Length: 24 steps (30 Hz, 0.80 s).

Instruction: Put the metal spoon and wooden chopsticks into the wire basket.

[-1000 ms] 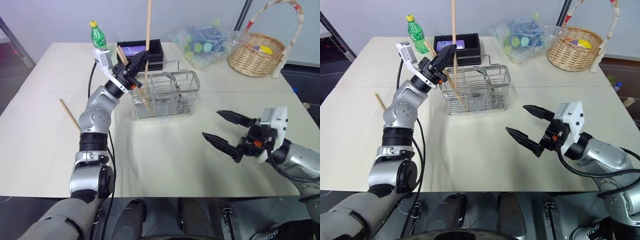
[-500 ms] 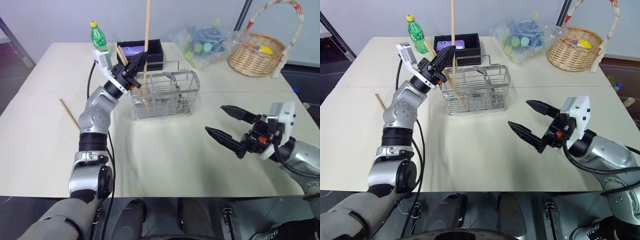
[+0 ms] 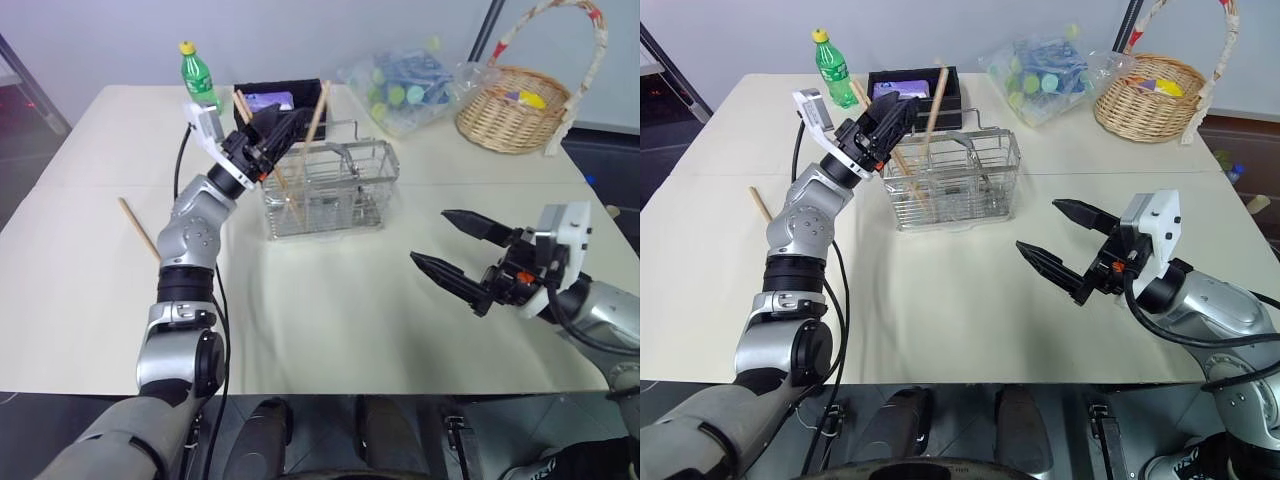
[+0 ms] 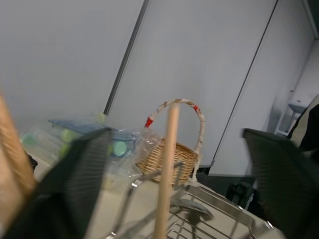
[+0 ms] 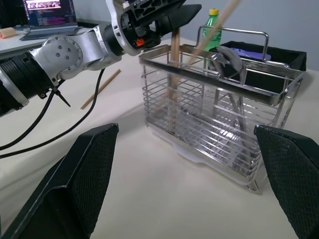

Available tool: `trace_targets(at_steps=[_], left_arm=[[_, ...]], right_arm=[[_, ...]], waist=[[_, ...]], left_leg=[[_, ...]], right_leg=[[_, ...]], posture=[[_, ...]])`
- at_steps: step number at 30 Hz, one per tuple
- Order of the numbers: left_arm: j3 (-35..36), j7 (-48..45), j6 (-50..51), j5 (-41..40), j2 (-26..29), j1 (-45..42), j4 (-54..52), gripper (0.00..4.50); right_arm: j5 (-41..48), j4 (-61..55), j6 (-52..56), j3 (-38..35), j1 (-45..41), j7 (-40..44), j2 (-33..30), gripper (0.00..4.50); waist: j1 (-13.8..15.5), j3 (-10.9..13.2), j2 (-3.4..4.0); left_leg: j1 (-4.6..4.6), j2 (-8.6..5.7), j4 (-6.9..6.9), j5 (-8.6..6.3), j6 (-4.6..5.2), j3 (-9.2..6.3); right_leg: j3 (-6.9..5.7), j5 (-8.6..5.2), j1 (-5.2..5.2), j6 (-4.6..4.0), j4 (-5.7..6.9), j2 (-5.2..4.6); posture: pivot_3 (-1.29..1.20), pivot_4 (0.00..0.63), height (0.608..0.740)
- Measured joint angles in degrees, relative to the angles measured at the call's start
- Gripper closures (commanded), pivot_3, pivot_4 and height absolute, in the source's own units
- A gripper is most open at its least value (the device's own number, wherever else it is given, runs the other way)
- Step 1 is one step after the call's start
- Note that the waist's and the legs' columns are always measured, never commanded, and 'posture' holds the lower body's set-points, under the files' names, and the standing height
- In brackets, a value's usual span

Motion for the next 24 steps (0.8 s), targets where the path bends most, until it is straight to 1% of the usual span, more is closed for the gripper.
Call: trace_targets(at_steps=[4,9,12,14,16,18,21,24], left_arm=[[0.04,0.31,1.04,-0.51,0.06,0.04,-1.72,0.05],[1.44,2.52,4.7,-4.86,0.79,-0.55,-8.0,0.05],[4.21,6.35,7.88,-9.22,2.51,-4.32,-11.49,0.05],[6.58,9.92,8.97,-11.37,4.88,-8.4,-12.96,0.05],[9.1,13.9,9.05,-11.63,7.99,-11.76,-12.85,0.05],[10.19,18.13,8.6,-9.89,11.27,-12.81,-11.05,0.05],[9.64,26.83,7.51,-0.99,17.37,-12.37,-3.77,0.05],[8.14,34.94,7.84,6.97,21.53,-9.42,2.11,0.05]], right_arm=[[-0.05,0.0,-0.02,0.01,0.0,0.11,0.0,0.0],[-0.11,0.06,-0.03,0.13,-0.49,0.52,0.0,0.0],[-0.05,0.06,-0.03,0.28,-1.55,0.58,0.01,0.0],[0.06,0.01,-0.02,0.59,-2.22,0.58,0.02,0.0],[0.19,-0.22,0.0,1.28,-2.82,0.62,0.01,0.0],[0.59,-0.64,0.02,1.55,-3.37,0.77,0.0,0.0],[1.15,-1.76,0.03,2.57,-3.97,1.77,-0.32,0.0],[1.17,-2.03,0.02,3.61,-4.83,3.38,-0.97,0.0]], waist=[[0.04,0.0,0.0],[-0.06,0.0,0.0],[-0.05,0.01,-0.01],[-0.09,0.01,-0.01],[-0.21,-0.01,0.03],[-0.16,-0.05,0.09],[-0.17,-0.04,0.08],[-0.1,-0.03,0.06]], left_leg=[[0.0,0.0,0.0,0.0,0.0,0.0],[-0.01,0.0,0.0,0.0,0.0,-0.01],[-0.02,0.01,0.0,0.0,0.0,-0.03],[-0.01,0.0,0.0,0.0,0.0,-0.02],[0.03,0.0,-0.02,-0.01,0.01,-0.01],[0.11,0.0,-0.04,-0.02,0.03,-0.01],[0.14,0.0,-0.03,-0.02,0.03,-0.01],[0.11,0.0,-0.04,-0.02,0.04,-0.02]], right_leg=[[0.0,0.0,0.0,0.0,-0.01,0.0],[0.0,0.0,-0.01,0.0,0.0,0.0],[-0.01,0.0,-0.02,0.0,0.0,0.0],[0.0,0.0,-0.02,0.0,0.0,0.0],[0.0,-0.01,-0.01,0.01,0.0,0.01],[0.01,-0.02,0.05,0.02,0.01,0.01],[0.01,-0.02,0.06,0.02,0.03,0.03],[0.01,-0.02,0.04,0.02,0.02,0.03]], posture=[[0.0,0.15,0.74],[0.0,0.15,0.74],[0.0,0.15,0.74],[0.0,0.15,0.74],[0.0,0.15,0.74],[0.0,0.15,0.74],[0.0,0.15,0.74],[0.0,0.15,0.74]])
